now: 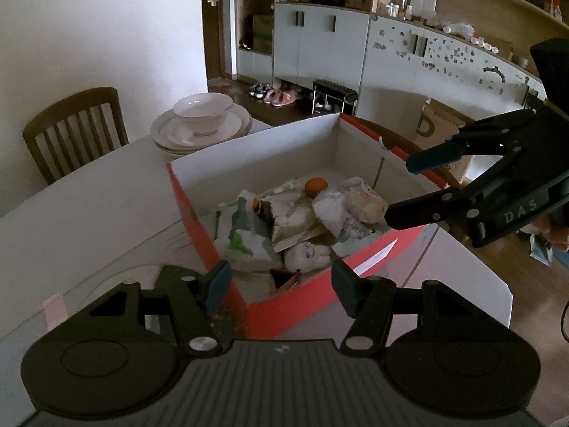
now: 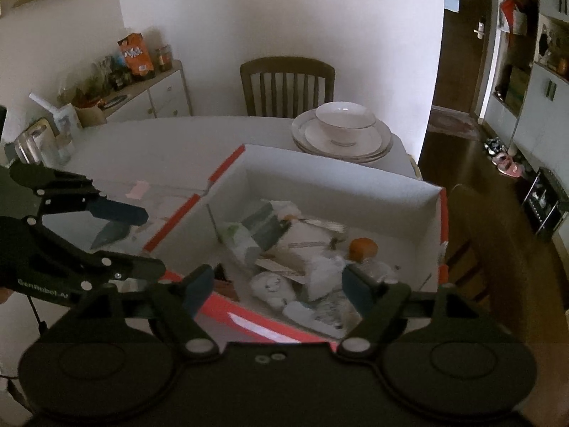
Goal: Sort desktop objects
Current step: 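Withdraw both tools from the red box back toward the table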
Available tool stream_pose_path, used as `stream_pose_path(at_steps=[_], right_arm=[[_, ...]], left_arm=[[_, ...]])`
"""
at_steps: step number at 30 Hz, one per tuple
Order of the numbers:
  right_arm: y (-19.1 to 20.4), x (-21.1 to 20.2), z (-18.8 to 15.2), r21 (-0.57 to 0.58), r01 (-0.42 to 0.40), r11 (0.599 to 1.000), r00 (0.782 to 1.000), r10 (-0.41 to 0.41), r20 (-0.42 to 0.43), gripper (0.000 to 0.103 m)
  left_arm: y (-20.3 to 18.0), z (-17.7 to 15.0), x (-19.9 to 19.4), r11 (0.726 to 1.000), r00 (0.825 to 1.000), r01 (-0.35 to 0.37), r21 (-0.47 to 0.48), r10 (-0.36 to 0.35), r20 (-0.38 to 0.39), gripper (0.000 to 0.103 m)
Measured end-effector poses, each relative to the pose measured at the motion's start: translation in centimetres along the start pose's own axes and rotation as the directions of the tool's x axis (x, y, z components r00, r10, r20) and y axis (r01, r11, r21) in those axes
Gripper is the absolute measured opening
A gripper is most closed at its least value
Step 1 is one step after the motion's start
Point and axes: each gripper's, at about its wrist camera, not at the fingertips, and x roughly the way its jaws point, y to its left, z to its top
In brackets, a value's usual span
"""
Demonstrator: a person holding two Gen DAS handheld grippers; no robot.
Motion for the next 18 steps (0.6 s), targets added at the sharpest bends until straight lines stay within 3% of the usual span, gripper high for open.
stream_pose_path(at_steps=[4, 6, 11, 14, 18], right_arm=[[1.9, -0.1, -0.2, 0.008, 0.007, 1.000, 1.000, -0.007, 0.005, 0.083], [3.2, -0.1, -0.3, 0.012, 0.008, 1.000, 1.000, -0.008, 0.009, 0.085], [6.1, 0.0, -0.7, 0.037, -0.005, 0.999, 1.000, 0.004, 0.015, 0.088], [8.1, 0.4, -0.8, 0.050, -0.014, 0.999, 1.000, 0.013, 0.016, 0.089], [11.0, 1.0, -1.0, 0.037, -0.012, 0.999, 1.000, 0.011, 0.018, 0.090]], left_arm=[[1.1, -1.1, -1.4, 1.000, 1.000, -0.001, -0.008, 0.001, 0.010, 0.061], [1.9, -1.6, -2.1, 1.000, 1.000, -0.004, -0.013, 0.004, 0.016, 0.071], [4.5, -3.1, -4.0, 1.000, 1.000, 0.006, -0.030, -0.006, 0.024, 0.072], [6.3, -4.0, -5.0, 0.999, 1.000, 0.001, -0.041, 0.000, 0.029, 0.083], [9.2, -5.1, -6.1, 0.999, 0.999, 0.002, -0.045, 0.000, 0.041, 0.084]])
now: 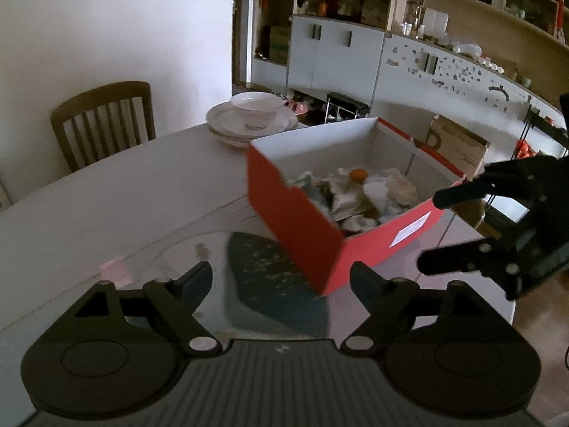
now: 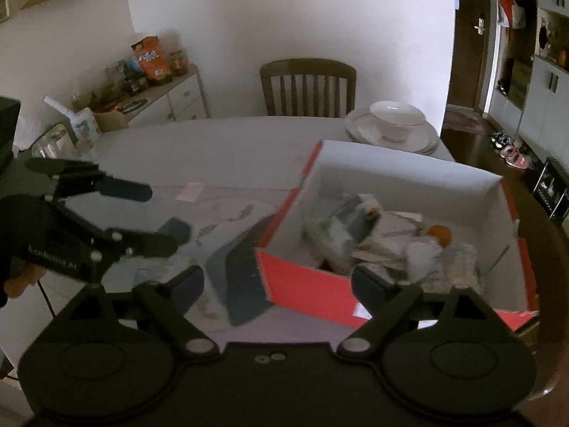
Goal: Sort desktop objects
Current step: 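Withdraw both tools from the red box back toward the table, then grasp the pink plastic tray with the left tool while the right tool grasps the blue bottle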
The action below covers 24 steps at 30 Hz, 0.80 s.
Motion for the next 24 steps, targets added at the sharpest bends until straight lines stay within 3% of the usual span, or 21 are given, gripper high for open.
stream_pose_path(at_steps=[4, 10, 12, 24], right_arm=[[2.6, 0.6, -0.3, 0.018, 0.003, 1.000, 1.000, -0.003, 0.011, 0.096], [6.1, 1.7, -0.7, 0.041, 0.017, 0.999, 1.000, -0.018, 0.015, 0.096], [7.3, 2.2, -0.9, 0.046, 0.022, 0.999, 1.000, -0.022, 0.009, 0.096], [12.9, 5.9, -1.7, 0.070, 0.053, 0.996, 0.998, -0.050, -0.037, 0.096]], left_arm=[[2.9, -0.6, -0.8, 1.000, 1.000, -0.017, 0.020, 0.016, 0.011, 0.086], [6.7, -1.2, -1.2, 0.999, 1.000, -0.024, 0.037, 0.024, 0.012, 0.087], [7.7, -1.6, -1.0, 0.999, 0.999, -0.032, 0.044, 0.032, 0.007, 0.103], [13.7, -3.1, 2.5, 0.990, 1.000, -0.010, 0.137, 0.010, 0.000, 0.103]])
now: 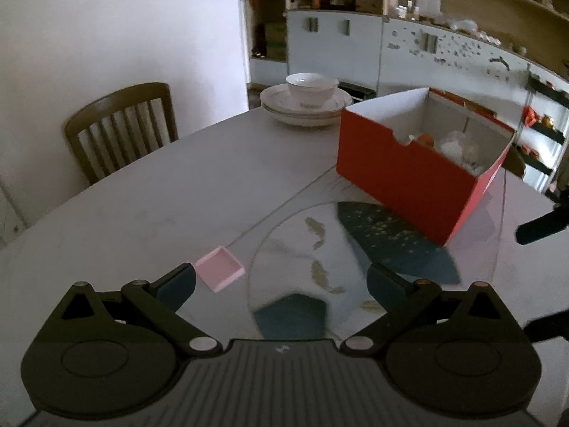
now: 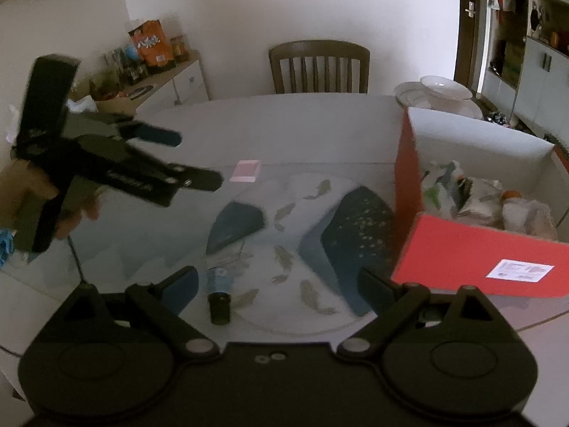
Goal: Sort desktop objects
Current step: 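Grasp the pink plastic tray with the left tool while the right tool grasps the blue bottle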
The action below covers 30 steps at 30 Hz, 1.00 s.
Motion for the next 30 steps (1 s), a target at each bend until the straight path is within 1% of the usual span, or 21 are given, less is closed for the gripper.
stream_pose_path(at_steps=[5, 10, 14, 20, 25, 30], right_arm=[[1.8, 1.6, -0.2, -0.005, 0.022, 1.000, 1.000, -0.022, -0.019, 0.095], [2.8, 3.6, -0.6, 0.019, 0.036, 0.999, 0.998, -0.035, -0.045, 0.093], [3.6, 5.2, -0.9, 0.027, 0.052, 0.998, 0.996, -0.050, -0.069, 0.092], [5.1, 7.4, -1.3, 0.008, 0.057, 0.998, 0.993, -0.055, -0.104, 0.086], [5.6, 8.6, -1.2, 0.011, 0.051, 0.999, 0.989, -0.049, -0.137, 0.079], [5.6, 9.4, -1.2, 0.015, 0.051, 0.999, 0.985, -0.048, -0.165, 0.075]], left_arm=[[2.0, -0.5, 2.2, 0.997, 1.000, 0.014, 0.070, -0.015, 0.010, 0.103], [3.8, -1.1, 4.6, 0.996, 0.999, 0.031, 0.084, -0.030, -0.014, 0.103], [4.7, -1.7, 6.6, 0.992, 0.999, 0.035, 0.119, -0.030, -0.041, 0.103], [5.6, -2.1, 9.1, 0.983, 0.996, 0.068, 0.168, -0.056, -0.074, 0.103], [6.5, -1.8, 11.0, 0.975, 0.994, 0.068, 0.211, -0.049, -0.093, 0.103], [7.6, -1.3, 12.2, 0.975, 0.992, 0.103, 0.199, -0.085, -0.098, 0.102]])
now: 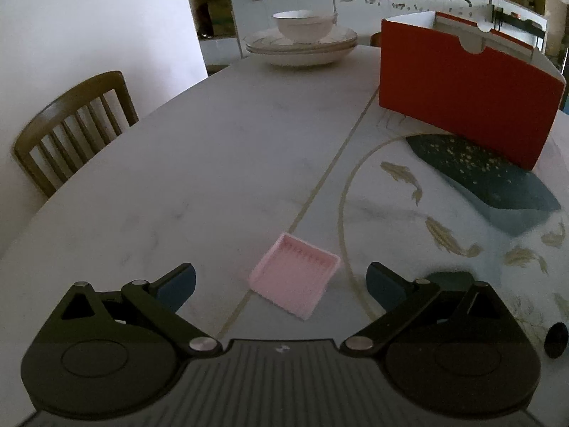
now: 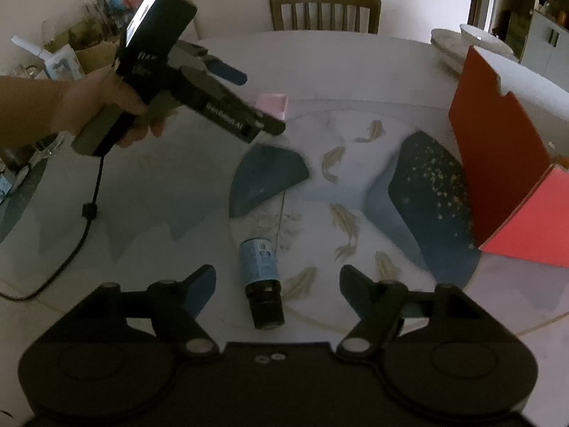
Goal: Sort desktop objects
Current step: 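Grasp the pink plastic tray with the left tool while the right tool grasps the blue bottle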
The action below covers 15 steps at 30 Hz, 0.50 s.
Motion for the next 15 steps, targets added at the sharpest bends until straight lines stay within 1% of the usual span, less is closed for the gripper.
stream_pose_path(at_steps=[4, 7, 9, 11, 13, 15], right_arm=[[-0.1, 0.4, -0.1, -0.007, 0.000, 1.000, 1.000, 0.000, -0.018, 0.070], [-0.2, 0.8, -0.2, -0.010, -0.005, 1.000, 1.000, 0.004, -0.029, 0.063], [-0.3, 1.0, -0.2, -0.010, -0.007, 1.000, 0.999, 0.007, -0.036, 0.062], [-0.4, 1.2, -0.3, -0.013, -0.009, 1.000, 0.999, 0.008, -0.042, 0.060], [-0.3, 1.5, -0.3, -0.018, -0.011, 1.000, 0.998, 0.010, -0.056, 0.058], [-0.1, 1.6, -0.3, -0.030, -0.006, 1.000, 0.998, 0.004, -0.058, 0.059]], left_arm=[[0.3, 0.0, 0.2, 1.000, 0.999, 0.030, -0.002, -0.030, 0.011, 0.100], [0.5, -0.1, 0.1, 0.998, 0.998, 0.061, -0.021, -0.061, 0.019, 0.091], [0.5, -0.1, 0.0, 0.996, 0.997, 0.081, -0.026, -0.080, 0.023, 0.082], [0.6, -0.1, 0.0, 0.994, 0.995, 0.101, -0.036, -0.100, 0.021, 0.077], [0.6, -0.1, -0.1, 0.994, 0.994, 0.106, -0.038, -0.106, 0.020, 0.072], [0.3, 0.0, -0.2, 0.993, 0.994, 0.112, -0.033, -0.111, 0.018, 0.063]])
